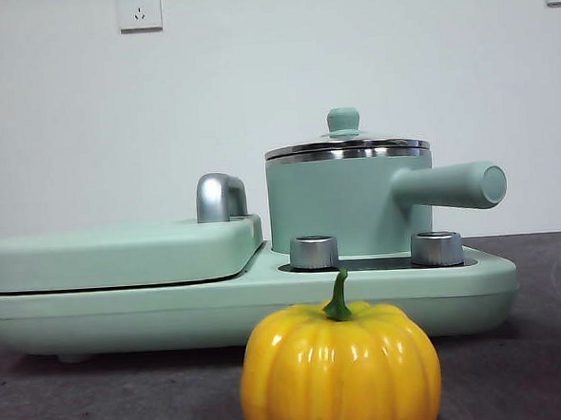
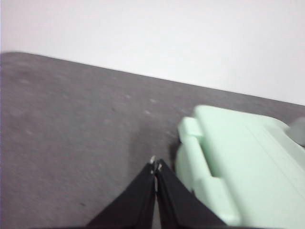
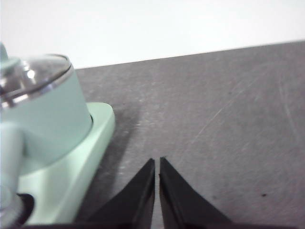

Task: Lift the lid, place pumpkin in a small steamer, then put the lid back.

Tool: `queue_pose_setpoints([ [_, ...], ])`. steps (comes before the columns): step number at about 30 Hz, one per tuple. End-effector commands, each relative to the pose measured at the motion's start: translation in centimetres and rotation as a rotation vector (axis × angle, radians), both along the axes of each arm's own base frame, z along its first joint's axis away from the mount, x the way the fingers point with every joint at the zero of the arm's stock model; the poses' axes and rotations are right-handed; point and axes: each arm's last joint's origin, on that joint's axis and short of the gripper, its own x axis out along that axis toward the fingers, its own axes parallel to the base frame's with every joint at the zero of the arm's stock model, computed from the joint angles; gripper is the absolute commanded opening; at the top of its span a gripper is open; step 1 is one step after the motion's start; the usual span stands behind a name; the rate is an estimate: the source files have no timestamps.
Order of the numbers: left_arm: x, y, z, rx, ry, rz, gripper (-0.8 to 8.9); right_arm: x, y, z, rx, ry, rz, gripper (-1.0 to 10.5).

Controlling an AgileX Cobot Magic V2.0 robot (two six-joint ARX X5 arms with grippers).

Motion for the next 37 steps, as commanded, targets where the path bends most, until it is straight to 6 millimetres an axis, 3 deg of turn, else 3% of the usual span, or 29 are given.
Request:
queue_pose_setpoints([
  [1,-0.2,-0.2,1.0,-0.081,-0.007,-0.051,0.06,-0.4,0.1,1.8,0.131,-0.028,0.021,0.1],
  [12,-0.5,-1.0,6.6,-0.153,0.119,-0.231,0.07,-2.6,0.1,9.7,0.206,0.029,0.084,0.1],
  [22,2.1,-2.5,12.8,-0.142,0.266,-0.53,0.07,-2.0,1.0,16.0,0.132,0.099,0.424,0.1],
  [28,4.1,-3.8,15.6,-0.161,0.315,-0.721,0.07,-0.8,1.6,18.5,0.085,0.168,0.606,0.1],
  [33,5.0,-4.7,16.5,-0.123,0.312,-0.807,0.08,0.3,1.9,19.3,0.086,0.193,0.708,0.1],
  [37,5.5,-5.2,16.4,-0.106,0.325,-0.833,1.5,0.6,1.9,19.3,0.09,0.205,0.71,0.5],
])
